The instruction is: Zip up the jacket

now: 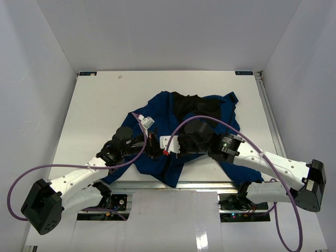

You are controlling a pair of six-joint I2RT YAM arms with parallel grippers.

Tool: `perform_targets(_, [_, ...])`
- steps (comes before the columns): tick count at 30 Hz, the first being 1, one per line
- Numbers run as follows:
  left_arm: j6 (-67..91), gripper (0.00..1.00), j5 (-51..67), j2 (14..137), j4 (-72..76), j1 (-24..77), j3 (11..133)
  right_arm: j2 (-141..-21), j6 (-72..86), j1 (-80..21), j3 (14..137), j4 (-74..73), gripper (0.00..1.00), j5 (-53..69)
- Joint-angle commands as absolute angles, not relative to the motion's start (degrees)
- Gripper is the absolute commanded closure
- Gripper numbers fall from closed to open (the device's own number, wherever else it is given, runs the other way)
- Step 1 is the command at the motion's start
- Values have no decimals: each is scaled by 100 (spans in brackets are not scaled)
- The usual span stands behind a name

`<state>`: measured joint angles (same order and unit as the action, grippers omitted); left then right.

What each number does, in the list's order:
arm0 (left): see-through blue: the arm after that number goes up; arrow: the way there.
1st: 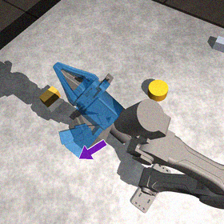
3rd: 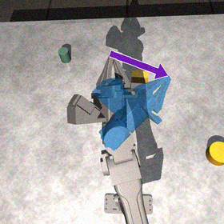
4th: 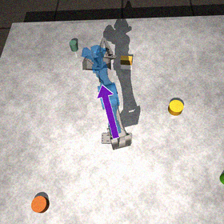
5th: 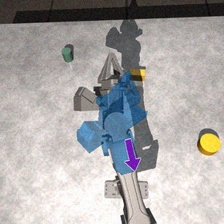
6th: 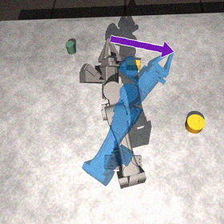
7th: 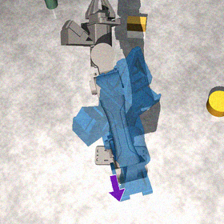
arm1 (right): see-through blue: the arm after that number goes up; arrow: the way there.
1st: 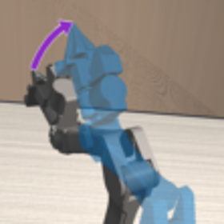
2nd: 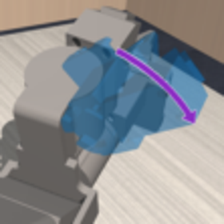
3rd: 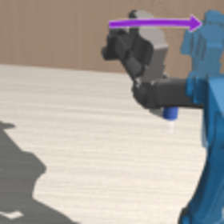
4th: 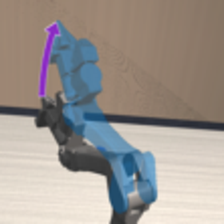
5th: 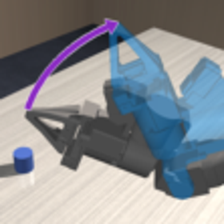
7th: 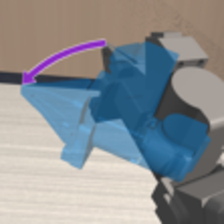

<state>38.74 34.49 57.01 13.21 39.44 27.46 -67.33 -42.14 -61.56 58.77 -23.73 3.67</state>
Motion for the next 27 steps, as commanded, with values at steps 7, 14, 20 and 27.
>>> perform_targets(7, [3998, 100, 4421, 5542, 1230, 4232, 2682, -7437, -4229, -5045, 6424, -529, 92, 500])
perform_targets(14, [3990, 100, 4431, 5317, 1064, 4271, 2672, -7568, -4071, -4483, 6658, -877, 92, 883])
perform_targets(20, [3950, 100, 4533, 5198, 969, 4269, 2717, -7581, -4412, -4467, 7152, -2389, 92, 1365])
perform_targets(27, [3885, 100, 4684, 5299, 867, 4263, 2830, -7435, -5254, -4607, 7264, -2111, 92, 1867])
